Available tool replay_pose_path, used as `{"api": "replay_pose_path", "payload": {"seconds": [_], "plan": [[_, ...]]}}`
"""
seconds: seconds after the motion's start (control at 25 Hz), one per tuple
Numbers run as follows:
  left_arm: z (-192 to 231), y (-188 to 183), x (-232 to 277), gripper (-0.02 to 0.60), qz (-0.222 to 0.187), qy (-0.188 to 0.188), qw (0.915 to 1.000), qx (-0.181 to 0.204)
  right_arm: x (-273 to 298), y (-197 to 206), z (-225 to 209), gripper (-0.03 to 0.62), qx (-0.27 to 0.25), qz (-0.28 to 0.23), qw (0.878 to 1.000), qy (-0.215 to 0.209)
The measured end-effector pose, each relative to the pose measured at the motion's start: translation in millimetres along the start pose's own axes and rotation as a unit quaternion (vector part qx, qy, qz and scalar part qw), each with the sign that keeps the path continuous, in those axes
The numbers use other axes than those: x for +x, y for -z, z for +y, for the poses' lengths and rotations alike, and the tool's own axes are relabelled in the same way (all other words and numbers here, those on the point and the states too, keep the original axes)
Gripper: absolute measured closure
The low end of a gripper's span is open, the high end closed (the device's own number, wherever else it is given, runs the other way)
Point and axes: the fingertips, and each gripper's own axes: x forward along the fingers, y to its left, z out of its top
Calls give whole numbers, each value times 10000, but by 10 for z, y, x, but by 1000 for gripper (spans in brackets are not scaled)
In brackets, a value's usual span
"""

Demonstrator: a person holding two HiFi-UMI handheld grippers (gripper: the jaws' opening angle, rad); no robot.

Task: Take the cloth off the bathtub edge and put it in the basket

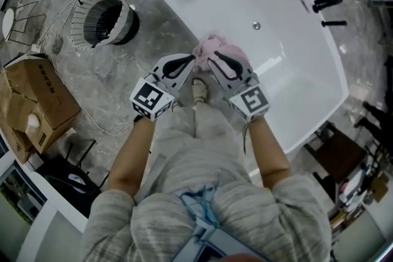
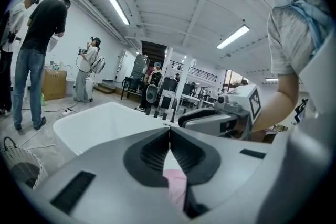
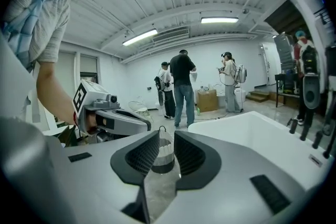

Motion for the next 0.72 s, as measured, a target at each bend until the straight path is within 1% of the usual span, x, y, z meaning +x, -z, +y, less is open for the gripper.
{"api": "replay_pose_path", "payload": {"seconds": [0.28,0.4,0.6,0.72], "plan": [[-47,274,214,578,227,171,9995,-98,-30,537,-190,499,191,546,9979,295],[-60,404,269,578,350,215,9991,-135,-30,779,-243,482,218,829,9959,307],[-39,609,377,578,519,246,9981,-202,33,1187,-291,460,468,1091,9922,393],[-21,728,453,578,629,253,9974,-239,57,1463,-332,427,570,1409,9874,428]]}}
